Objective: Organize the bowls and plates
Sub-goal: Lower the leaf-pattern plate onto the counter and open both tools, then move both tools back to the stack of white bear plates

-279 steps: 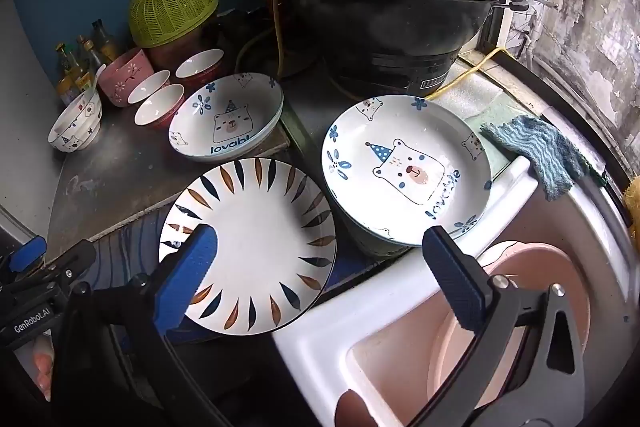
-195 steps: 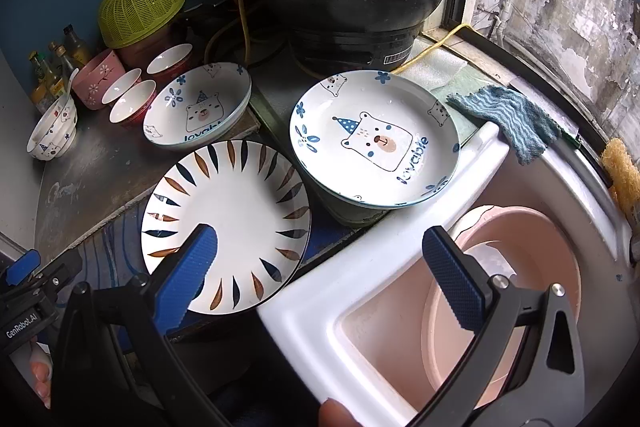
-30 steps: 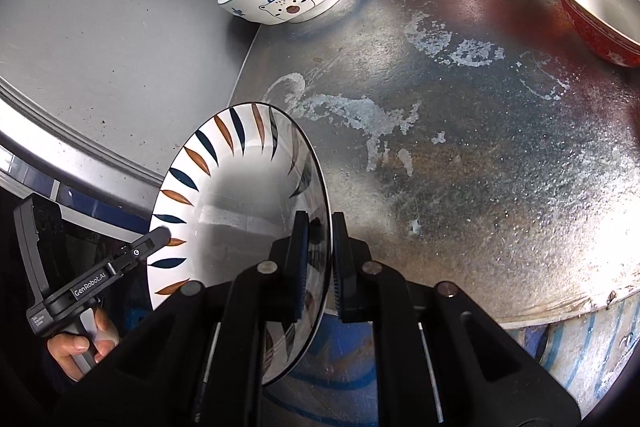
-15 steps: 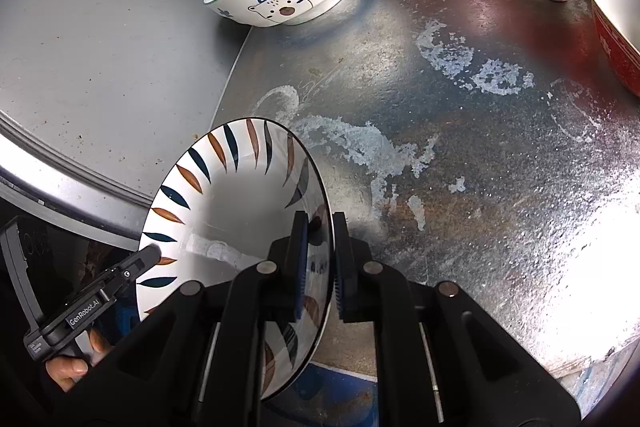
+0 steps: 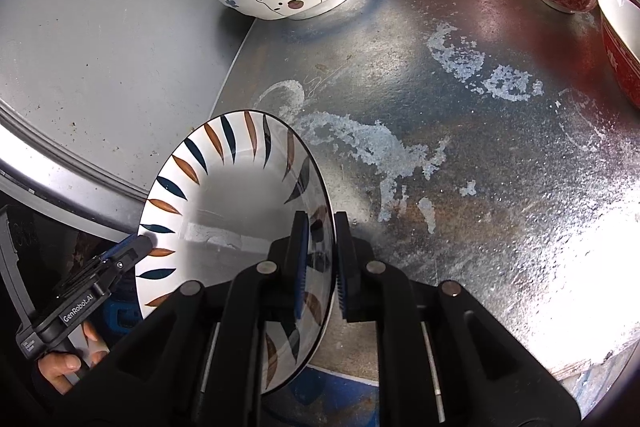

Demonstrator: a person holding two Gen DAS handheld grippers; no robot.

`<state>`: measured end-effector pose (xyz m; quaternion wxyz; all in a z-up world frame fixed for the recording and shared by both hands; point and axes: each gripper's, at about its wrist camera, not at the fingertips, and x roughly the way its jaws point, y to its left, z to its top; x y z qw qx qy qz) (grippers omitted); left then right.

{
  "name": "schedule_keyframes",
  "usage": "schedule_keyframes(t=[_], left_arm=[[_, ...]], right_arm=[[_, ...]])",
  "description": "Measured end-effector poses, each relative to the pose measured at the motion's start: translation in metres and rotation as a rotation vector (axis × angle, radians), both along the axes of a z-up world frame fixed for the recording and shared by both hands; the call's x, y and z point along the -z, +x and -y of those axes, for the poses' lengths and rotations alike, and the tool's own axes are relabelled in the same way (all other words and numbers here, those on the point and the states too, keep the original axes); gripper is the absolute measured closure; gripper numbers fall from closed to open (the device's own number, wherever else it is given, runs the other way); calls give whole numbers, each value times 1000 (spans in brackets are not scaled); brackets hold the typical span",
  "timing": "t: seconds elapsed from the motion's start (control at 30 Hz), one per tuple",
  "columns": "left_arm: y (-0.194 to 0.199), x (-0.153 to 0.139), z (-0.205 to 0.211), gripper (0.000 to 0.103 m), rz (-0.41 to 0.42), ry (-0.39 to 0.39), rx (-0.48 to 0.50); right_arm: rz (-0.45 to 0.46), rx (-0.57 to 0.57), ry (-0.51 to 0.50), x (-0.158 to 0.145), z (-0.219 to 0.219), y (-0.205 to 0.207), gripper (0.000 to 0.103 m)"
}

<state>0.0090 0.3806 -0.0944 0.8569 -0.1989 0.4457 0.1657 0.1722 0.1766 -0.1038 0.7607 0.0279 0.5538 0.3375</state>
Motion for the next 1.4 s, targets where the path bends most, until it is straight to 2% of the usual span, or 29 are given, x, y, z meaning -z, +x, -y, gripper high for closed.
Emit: schedule_keyframes(t=[0.07,0.13,0.2,0.23,0.3,0.33,0.37,0.4,0.43,1.1,1.4], left_arm=[[-2,-3,-1,41,0,5,-15],[-5,-5,-1,36,-7,10,-19],[-8,-7,1,27,-8,20,-28],[-9,-8,1,23,-7,23,-30],[-10,-10,4,9,-15,27,-24],[-10,-12,6,0,-15,32,-20],[-11,-13,9,0,-14,42,-18],[-11,-15,11,0,-16,47,-11],[-11,-16,13,0,-19,49,-3],[-16,-42,52,0,-8,78,6],[-7,-58,87,0,31,77,44]], right_arm=[[10,8,-5,-3,3,-1,74],[17,29,4,-7,9,-3,44],[23,43,12,-10,15,-4,34],[23,47,15,-12,18,-5,33],[26,50,10,-15,22,-8,30],[31,51,7,-17,25,-9,22],[35,53,3,-19,28,-9,16],[39,54,2,-21,31,-11,3],[41,54,8,-24,35,-13,0],[57,25,65,-61,64,-27,0],[53,49,100,-76,101,-30,0]])
